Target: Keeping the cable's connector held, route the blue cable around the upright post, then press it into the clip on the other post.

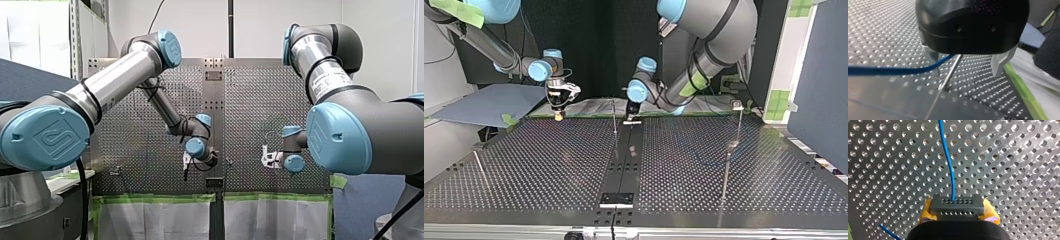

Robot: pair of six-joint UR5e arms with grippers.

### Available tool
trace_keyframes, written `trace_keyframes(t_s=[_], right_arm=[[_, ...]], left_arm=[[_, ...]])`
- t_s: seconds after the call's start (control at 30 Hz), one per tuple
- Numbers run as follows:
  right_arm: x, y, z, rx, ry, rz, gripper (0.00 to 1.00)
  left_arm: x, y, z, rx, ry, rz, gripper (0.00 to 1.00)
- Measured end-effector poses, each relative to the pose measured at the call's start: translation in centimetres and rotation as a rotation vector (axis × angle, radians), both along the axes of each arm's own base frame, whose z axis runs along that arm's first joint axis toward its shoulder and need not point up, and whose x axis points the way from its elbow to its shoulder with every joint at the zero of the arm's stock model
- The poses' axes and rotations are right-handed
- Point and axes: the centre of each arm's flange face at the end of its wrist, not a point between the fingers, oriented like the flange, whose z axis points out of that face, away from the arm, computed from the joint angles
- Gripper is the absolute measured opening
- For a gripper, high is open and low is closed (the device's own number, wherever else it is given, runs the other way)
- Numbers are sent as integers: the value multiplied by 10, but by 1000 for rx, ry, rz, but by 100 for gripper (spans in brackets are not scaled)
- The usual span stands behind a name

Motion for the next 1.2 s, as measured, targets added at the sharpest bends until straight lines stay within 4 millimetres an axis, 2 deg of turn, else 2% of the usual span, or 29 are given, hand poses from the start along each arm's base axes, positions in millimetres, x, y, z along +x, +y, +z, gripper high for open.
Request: trace_keyframes(t_s=[0.2,0.47,0.73,1.2], right_arm=[[-2,-1,0,2,1,-3,0],[-3,-1,-1,5,4,-5,0],[-4,-1,-1,7,4,-5,0],[-4,-1,-1,7,1,-6,0]], left_arm=[[-12,-8,1,56,12,-37,98],[-25,-19,15,108,-8,-85,98],[-43,-18,16,140,6,-102,98],[-48,-20,22,124,-3,-116,98]])
